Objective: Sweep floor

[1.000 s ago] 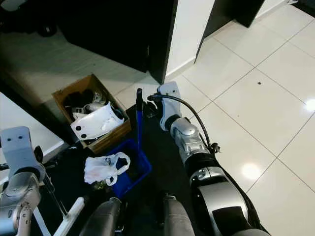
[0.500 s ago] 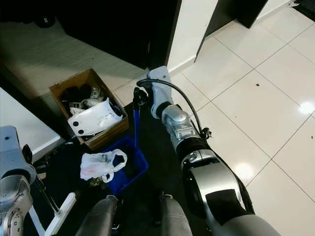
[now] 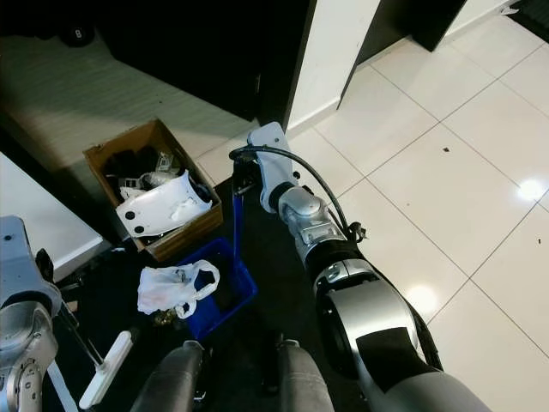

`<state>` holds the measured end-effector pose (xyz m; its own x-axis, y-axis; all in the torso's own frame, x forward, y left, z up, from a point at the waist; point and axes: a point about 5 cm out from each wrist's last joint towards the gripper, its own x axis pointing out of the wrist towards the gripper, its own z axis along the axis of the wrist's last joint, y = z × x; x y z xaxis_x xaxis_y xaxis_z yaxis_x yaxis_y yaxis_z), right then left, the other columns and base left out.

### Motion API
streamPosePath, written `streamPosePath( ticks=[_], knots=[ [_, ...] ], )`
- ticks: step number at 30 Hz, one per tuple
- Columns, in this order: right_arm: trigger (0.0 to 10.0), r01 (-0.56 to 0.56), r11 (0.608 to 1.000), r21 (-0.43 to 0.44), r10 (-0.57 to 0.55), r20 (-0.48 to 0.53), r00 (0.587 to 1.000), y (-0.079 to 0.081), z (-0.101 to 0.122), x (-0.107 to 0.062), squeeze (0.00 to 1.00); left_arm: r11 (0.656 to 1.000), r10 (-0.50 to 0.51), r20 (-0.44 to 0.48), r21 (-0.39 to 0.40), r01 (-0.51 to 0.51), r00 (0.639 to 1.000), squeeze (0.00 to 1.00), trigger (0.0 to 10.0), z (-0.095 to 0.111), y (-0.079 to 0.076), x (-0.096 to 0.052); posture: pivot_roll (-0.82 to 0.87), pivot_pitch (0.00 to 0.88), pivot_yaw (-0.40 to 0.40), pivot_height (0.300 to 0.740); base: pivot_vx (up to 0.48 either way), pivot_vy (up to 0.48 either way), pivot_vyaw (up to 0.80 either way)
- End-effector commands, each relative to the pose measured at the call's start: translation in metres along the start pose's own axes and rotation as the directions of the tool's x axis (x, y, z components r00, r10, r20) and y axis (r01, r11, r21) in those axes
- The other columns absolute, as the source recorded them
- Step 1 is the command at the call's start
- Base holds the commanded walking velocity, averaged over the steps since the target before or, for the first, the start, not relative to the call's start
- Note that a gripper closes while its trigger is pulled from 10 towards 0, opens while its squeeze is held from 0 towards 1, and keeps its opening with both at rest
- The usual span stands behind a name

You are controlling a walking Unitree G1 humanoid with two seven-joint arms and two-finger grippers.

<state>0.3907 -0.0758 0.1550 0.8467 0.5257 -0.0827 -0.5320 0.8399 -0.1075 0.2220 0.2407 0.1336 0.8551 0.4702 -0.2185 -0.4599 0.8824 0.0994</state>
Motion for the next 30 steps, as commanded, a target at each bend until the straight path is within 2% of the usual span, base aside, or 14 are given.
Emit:
streamPosePath(
  ticks=[1,3,4,6,7,9,14,17,20,21,30],
  knots=[
    [0.0,0.013,1.0,0.013,-0.013,0.0,1.0,-0.004,-0.004,-0.003,0.0,1.0,0.028,-0.023,0.014,-0.028,0.999,0.0,10.0,-0.007,0.001,0.0,0.25,0.243,-0.064,0.74,0.0,0.0,0.0],
    [0.0,0.036,0.999,0.015,-0.036,0.016,0.999,-0.008,-0.001,-0.004,0.0,1.0,0.026,-0.022,0.011,-0.025,0.999,0.0,10.0,-0.007,0.0,0.001,0.25,0.238,-0.065,0.74,0.0,0.0,0.0],
    [5.7,0.048,0.999,0.025,-0.049,0.036,0.998,-0.012,0.001,-0.005,0.0,1.0,0.024,-0.021,0.009,-0.023,1.0,0.0,10.0,-0.007,-0.001,0.003,0.23,0.23,-0.066,0.74,0.0,0.0,0.0],
    [5.7,0.056,0.998,0.032,-0.057,0.049,0.997,-0.014,0.003,-0.005,0.0,1.0,0.022,-0.02,0.007,-0.022,1.0,0.0,10.0,-0.007,-0.002,0.003,0.23,0.229,-0.066,0.74,0.0,0.0,0.0],
    [10.0,0.063,0.997,0.038,-0.066,0.079,0.995,-0.017,0.008,-0.006,0.0,1.0,0.02,-0.02,0.005,-0.02,1.0,0.0,10.0,-0.007,-0.003,0.005,0.21,0.223,-0.065,0.74,0.0,0.0,0.0],
    [10.0,0.075,0.996,0.054,-0.081,0.129,0.988,-0.022,0.015,-0.008,0.0,1.0,0.016,-0.02,0.0,-0.016,1.0,0.0,10.0,-0.007,-0.005,0.008,0.2,0.218,-0.063,0.74,0.0,0.0,0.0],
    [10.0,0.096,0.994,0.056,-0.104,0.179,0.978,-0.031,0.023,-0.013,0.0,1.0,-0.003,-0.019,-0.002,0.003,1.0,0.0,10.0,-0.006,-0.01,0.015,0.16,0.207,-0.05,0.74,0.0,0.0,0.0],
    [10.0,0.089,0.995,0.049,-0.095,0.161,0.982,-0.03,0.014,-0.017,0.0,1.0,-0.022,-0.017,-0.002,0.022,1.0,0.0,10.0,-0.005,-0.015,0.019,0.13,0.2,-0.037,0.74,0.0,0.0,0.0],
    [10.0,0.079,0.997,0.022,-0.081,0.107,0.991,-0.025,-0.006,-0.021,0.0,0.999,-0.043,-0.008,0.001,0.043,0.999,0.0,10.0,-0.002,-0.022,0.023,0.14,0.197,-0.033,0.74,0.0,0.0,0.0],
    [10.0,0.084,0.996,0.012,-0.085,0.098,0.992,-0.024,-0.01,-0.023,1.0,0.999,-0.044,-0.006,0.003,0.045,0.999,0.0,10.0,-0.002,-0.022,0.023,0.14,0.196,-0.034,0.74,0.0,0.0,0.0],
    [10.0,0.138,0.99,0.015,-0.138,0.128,0.982,-0.03,-0.02,-0.037,1.0,0.999,-0.034,-0.012,0.007,0.034,0.999,0.0,10.0,-0.007,-0.018,0.021,0.13,0.192,-0.041,0.74,0.0,0.0,0.0]
  ],
)
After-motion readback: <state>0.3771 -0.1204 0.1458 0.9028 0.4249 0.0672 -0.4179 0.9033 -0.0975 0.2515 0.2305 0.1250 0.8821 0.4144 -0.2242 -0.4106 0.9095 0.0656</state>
